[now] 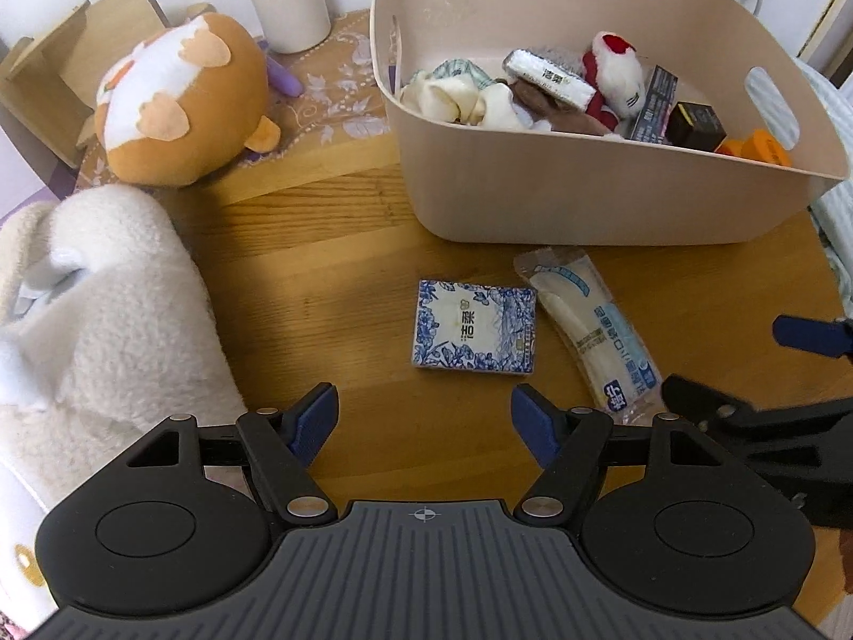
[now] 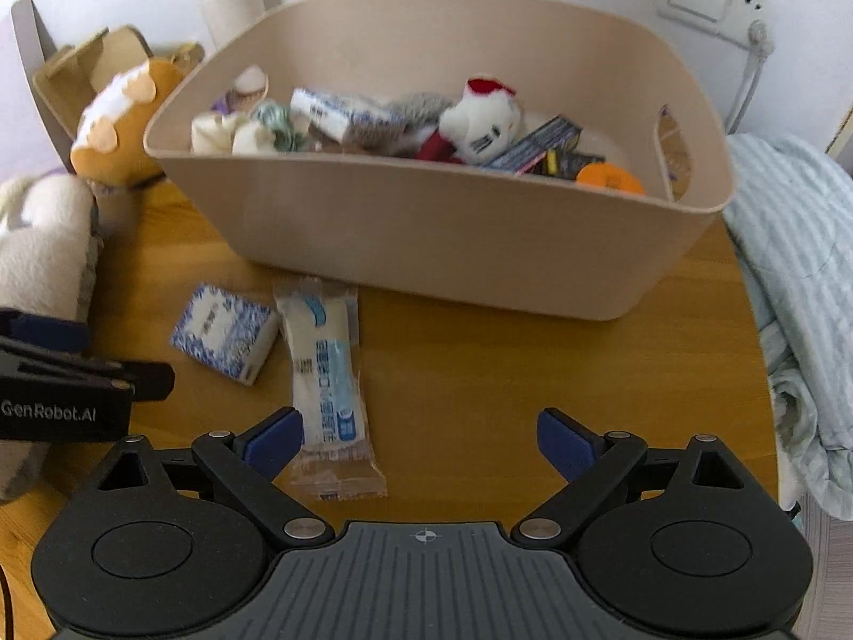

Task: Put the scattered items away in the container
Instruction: 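Move both tools back toward the last tissue pack and bread packet, then grasp the second tissue pack with left tool while right tool grasps white bread packet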

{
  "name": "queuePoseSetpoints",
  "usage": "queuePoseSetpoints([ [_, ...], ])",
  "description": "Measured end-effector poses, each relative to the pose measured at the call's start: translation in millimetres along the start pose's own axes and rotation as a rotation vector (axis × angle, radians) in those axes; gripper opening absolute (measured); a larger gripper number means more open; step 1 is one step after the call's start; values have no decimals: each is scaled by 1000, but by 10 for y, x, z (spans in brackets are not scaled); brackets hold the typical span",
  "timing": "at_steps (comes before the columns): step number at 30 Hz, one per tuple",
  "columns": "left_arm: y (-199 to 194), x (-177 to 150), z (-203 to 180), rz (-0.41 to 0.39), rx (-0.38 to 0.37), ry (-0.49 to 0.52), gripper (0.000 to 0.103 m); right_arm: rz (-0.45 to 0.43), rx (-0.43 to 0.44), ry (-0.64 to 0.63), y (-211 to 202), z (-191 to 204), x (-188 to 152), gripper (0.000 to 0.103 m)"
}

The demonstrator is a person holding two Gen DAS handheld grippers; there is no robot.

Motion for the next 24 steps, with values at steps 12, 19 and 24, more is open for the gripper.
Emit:
queuePoseSetpoints([
  [12,228,125,-118,17,-81,-23,73,85,6,-44,295,138,3,96],
  [19,458,154,-110,58,-97,-40,73,121,10,-55,459,221,-1,96],
  [24,575,156,-108,78,-104,-36,73,115,1,-78,530,262,40,96],
])
Point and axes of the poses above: each gripper's, at about its wrist camera, not at the fingertips, and y roughly the way its jaws point, z to its left, x to its top, the point moved 8 cm from there along y, roughly the way its jaws point, and after that the axes turned 1 degree about -x, right-handed, at the moved point
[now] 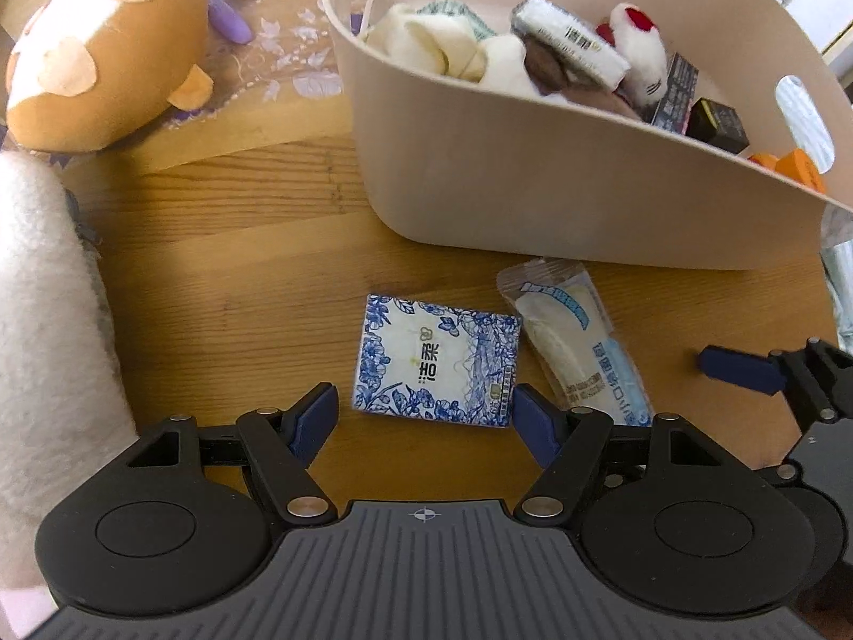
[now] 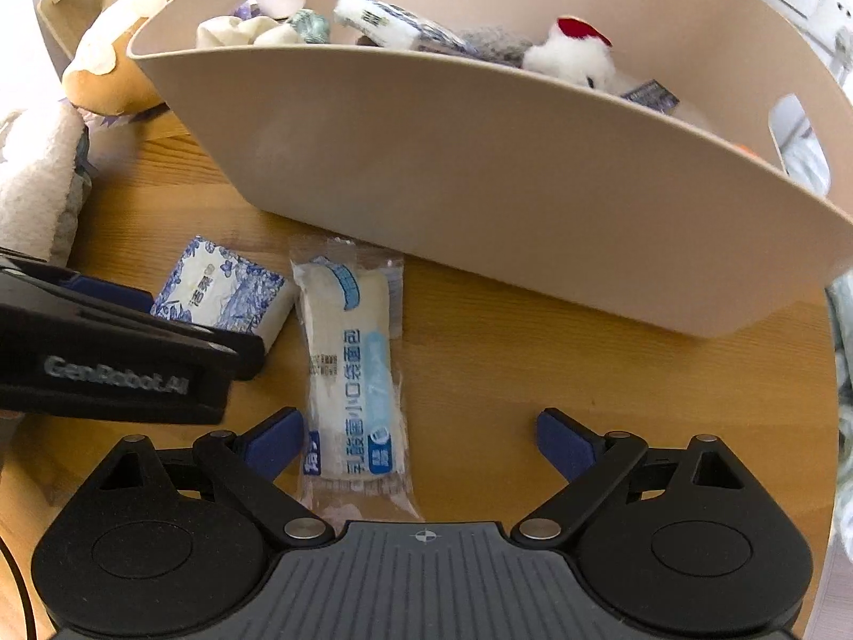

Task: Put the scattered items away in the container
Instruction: 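Grasp the second tissue pack with left tool while right tool grasps white bread packet, then carry the tissue pack and bread packet with both tools over the basket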

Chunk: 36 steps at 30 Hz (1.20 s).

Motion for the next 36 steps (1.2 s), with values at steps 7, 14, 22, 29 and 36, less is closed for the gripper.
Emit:
queuePoseSetpoints([
  [7,32,66,-19,-33,32,62,69,-37,-25,-33,9,22,82,81],
  [14,4,39,14,-59,35,65,64,-82,-13,-68,-54,58,138,44],
  [22,-51,-60,81,-50,23,42,64,-65,2,-85,-98,100,117,32],
  [29,-210,-48,65,-83,27,30,64,-46,16,-59,-187,73,-37,31],
  [36,-427,-89,34,-117,34,22,64,-47,27,-37,-338,40,-212,31],
])
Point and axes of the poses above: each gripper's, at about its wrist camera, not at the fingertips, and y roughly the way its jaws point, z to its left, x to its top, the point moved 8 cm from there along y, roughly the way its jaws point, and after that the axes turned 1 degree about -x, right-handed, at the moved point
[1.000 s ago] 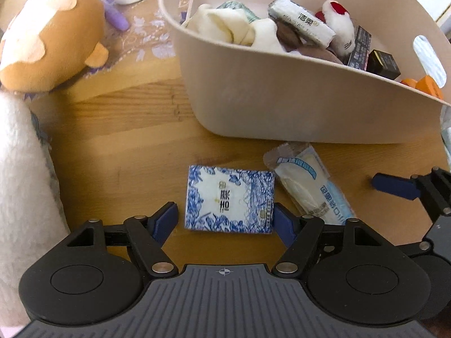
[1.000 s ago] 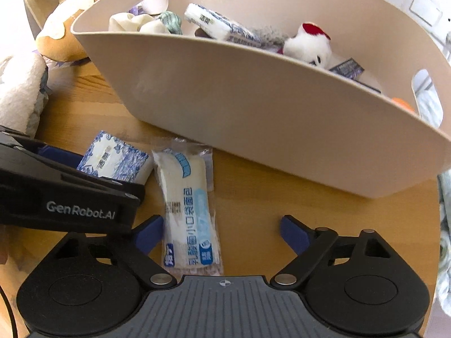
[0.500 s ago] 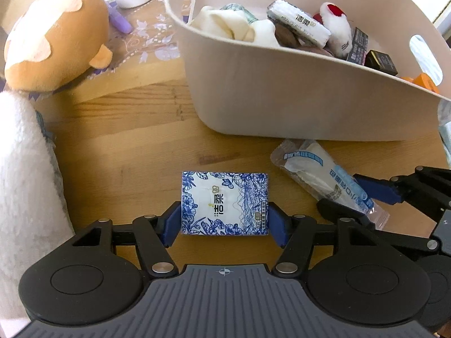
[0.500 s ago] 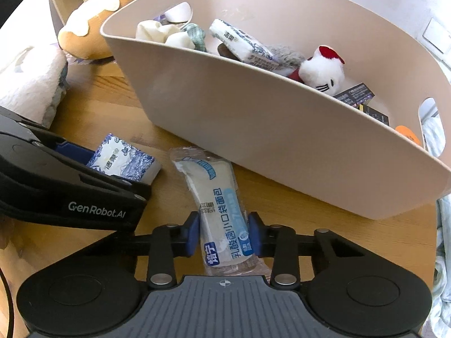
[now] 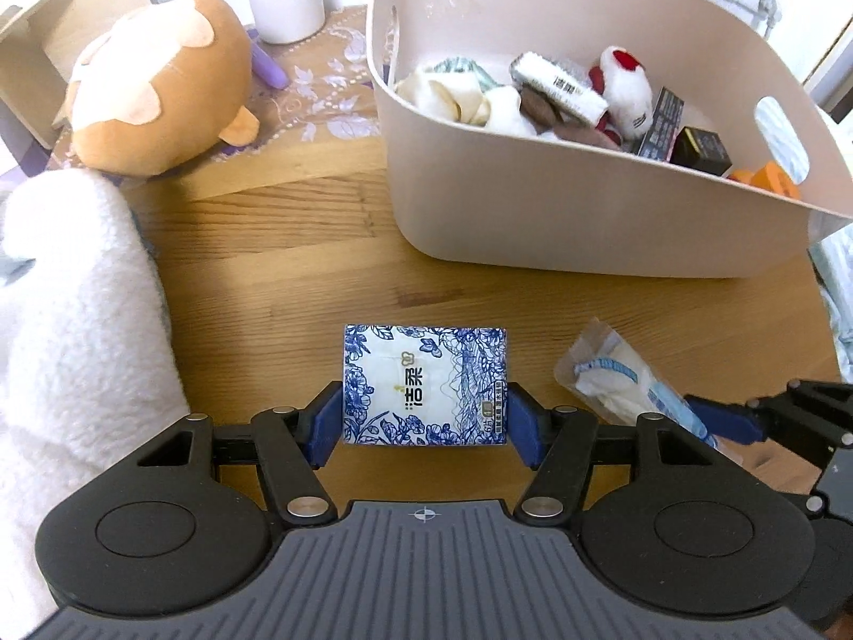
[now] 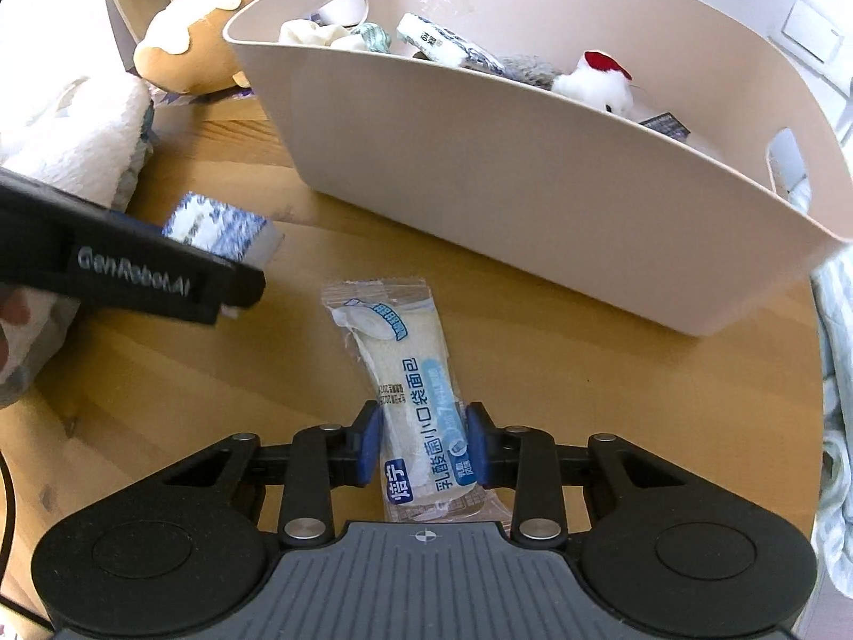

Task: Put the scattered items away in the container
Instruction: 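Carry the tissue pack and bread packet with both tools over the basket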

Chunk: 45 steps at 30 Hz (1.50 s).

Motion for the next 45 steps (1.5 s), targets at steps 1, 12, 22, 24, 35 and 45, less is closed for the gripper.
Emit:
queuePoseSetpoints([
  [1,-27,-6,-4,-4,1,0,64,-4,0,3,-27,-3,-20,31],
  [12,-367,-51,-40,-57,-2,-5,64,-81,-3,51,-430,-85,-129,31],
  [22,-652,98,-87,-116,-15,-6,64,-231,-5,89,-913,-159,41,31],
  [24,-715,147,-117,-129,-22,-3,64,-259,-5,95,-1009,-187,98,31],
  [35,-961,488,-335,-198,-43,42,64,-406,-51,111,-1356,-408,451,31],
  [45,-847,969,-559,-235,-47,83,64,-462,-124,144,-1352,-793,833,31],
])
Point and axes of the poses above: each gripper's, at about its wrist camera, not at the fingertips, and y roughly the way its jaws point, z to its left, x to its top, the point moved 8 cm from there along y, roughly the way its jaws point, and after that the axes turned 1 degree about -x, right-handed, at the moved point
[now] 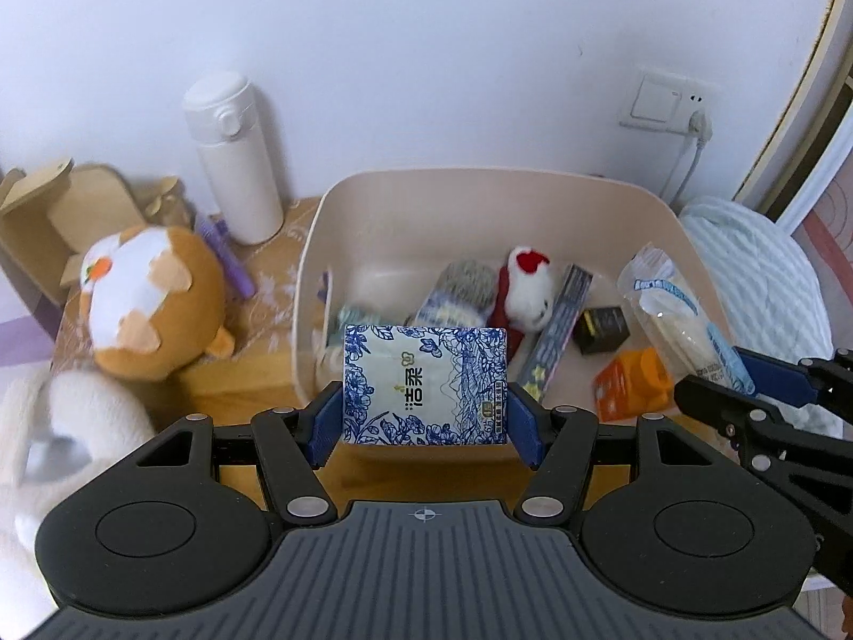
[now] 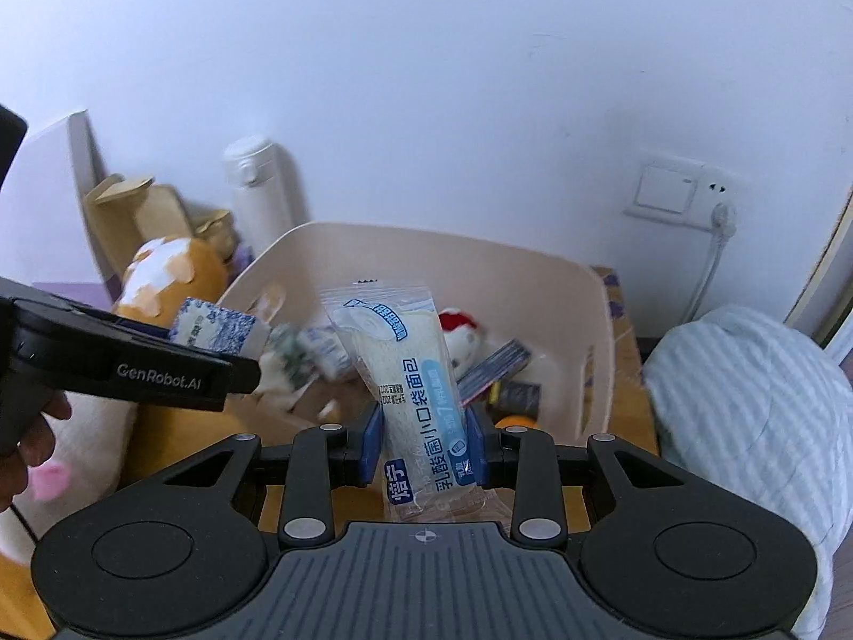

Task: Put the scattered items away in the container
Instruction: 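Carry the tissue pack and bread packet with both tools over the basket, then open both tools to drop the tissue pack and bread packet into the basket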

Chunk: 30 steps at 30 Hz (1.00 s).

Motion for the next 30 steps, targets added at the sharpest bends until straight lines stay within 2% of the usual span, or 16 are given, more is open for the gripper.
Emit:
queuePoseSetpoints([
  [7,326,196,22,15,33,5,64,-20,-58,9,232,-217,181,31],
  [17,750,177,33,78,62,37,64,53,-68,50,678,-402,123,31],
  [28,876,179,-42,97,60,98,64,77,-51,52,906,-423,52,26],
  [30,882,169,-44,102,56,107,64,75,-46,54,906,-437,50,31],
])
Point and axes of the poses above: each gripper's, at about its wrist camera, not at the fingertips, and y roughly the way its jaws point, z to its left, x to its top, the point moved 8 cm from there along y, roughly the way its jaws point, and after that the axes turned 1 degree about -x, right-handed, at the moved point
